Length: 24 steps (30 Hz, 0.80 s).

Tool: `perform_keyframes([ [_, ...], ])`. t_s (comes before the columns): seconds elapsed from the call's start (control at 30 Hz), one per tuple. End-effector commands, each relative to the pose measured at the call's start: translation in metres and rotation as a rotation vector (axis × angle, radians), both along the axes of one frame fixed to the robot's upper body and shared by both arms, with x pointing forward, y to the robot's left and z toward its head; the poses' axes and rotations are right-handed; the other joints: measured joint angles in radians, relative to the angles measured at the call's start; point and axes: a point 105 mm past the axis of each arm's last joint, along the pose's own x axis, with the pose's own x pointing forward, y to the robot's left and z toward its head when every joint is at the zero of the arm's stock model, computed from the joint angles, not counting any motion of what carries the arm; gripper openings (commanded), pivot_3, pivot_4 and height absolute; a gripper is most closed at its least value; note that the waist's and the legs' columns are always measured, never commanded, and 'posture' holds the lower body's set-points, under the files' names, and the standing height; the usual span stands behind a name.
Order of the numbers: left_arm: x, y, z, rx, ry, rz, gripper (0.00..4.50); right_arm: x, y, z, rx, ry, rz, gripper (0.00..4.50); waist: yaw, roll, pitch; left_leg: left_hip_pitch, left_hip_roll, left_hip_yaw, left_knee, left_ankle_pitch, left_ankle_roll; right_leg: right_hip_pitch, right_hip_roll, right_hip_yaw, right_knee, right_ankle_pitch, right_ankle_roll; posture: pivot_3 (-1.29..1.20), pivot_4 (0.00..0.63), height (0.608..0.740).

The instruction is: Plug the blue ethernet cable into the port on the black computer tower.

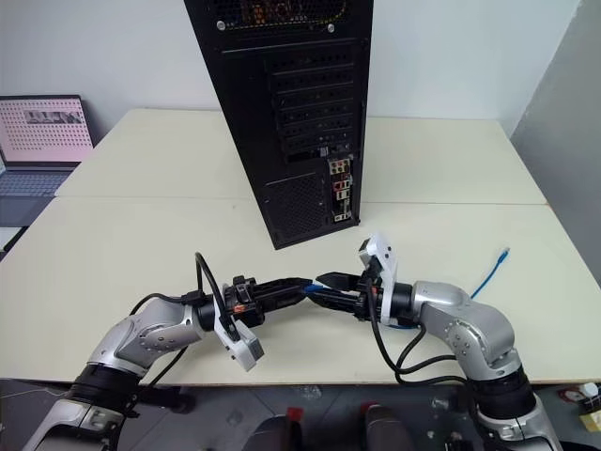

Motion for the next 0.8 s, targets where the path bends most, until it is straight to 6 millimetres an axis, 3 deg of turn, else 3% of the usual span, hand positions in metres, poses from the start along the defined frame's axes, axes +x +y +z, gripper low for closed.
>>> perform_keyframes([
  [0.03,-0.001,-0.001,0.009,-0.013,-0.040,-0.018,0.29,0.000,0.000,0.011,0.028,-0.027,0.012,0.99,0.000,0.000,0.000,0.000,0.000,0.000,0.000,0.000,0.000,0.000,0.000,0.000,0.000,0.000,0.000,0.00,0.150,0.740],
  [0.2,-0.001,-0.002,0.009,-0.013,-0.046,-0.016,0.29,0.000,0.000,0.011,0.025,-0.025,0.016,0.10,0.000,0.000,0.000,0.000,0.000,0.000,0.000,0.000,0.000,0.000,0.000,0.000,0.000,0.000,0.000,0.00,0.150,0.740],
  [0.43,-0.001,-0.003,0.010,-0.046,-0.015,-0.021,0.29,0.000,-0.001,0.010,0.014,-0.018,0.025,0.01,0.000,0.000,0.000,0.000,0.000,0.000,0.000,0.000,0.000,0.000,0.000,-0.001,0.000,0.000,0.000,0.00,0.150,0.740],
  [0.5,0.000,-0.003,0.013,-0.065,0.000,-0.014,0.99,0.000,-0.001,0.010,0.010,-0.018,0.028,0.01,0.000,0.000,0.000,0.000,0.000,0.000,0.000,0.000,0.000,0.000,-0.001,-0.001,0.000,0.000,0.000,0.00,0.150,0.740],
  [0.57,0.002,-0.002,0.012,-0.063,0.024,-0.005,1.24,0.001,-0.001,0.010,0.006,-0.019,0.028,0.00,0.000,0.000,0.000,0.000,0.000,0.000,0.000,0.000,0.000,0.000,-0.001,-0.001,0.000,0.000,0.000,0.00,0.150,0.740],
  [0.8,0.008,0.008,0.002,-0.055,0.170,0.067,2.79,0.004,-0.003,0.011,0.000,-0.030,0.008,0.00,0.000,0.000,0.000,0.000,0.000,0.000,0.000,0.000,0.000,0.000,-0.001,-0.002,0.000,0.000,0.000,0.00,0.150,0.740],
])
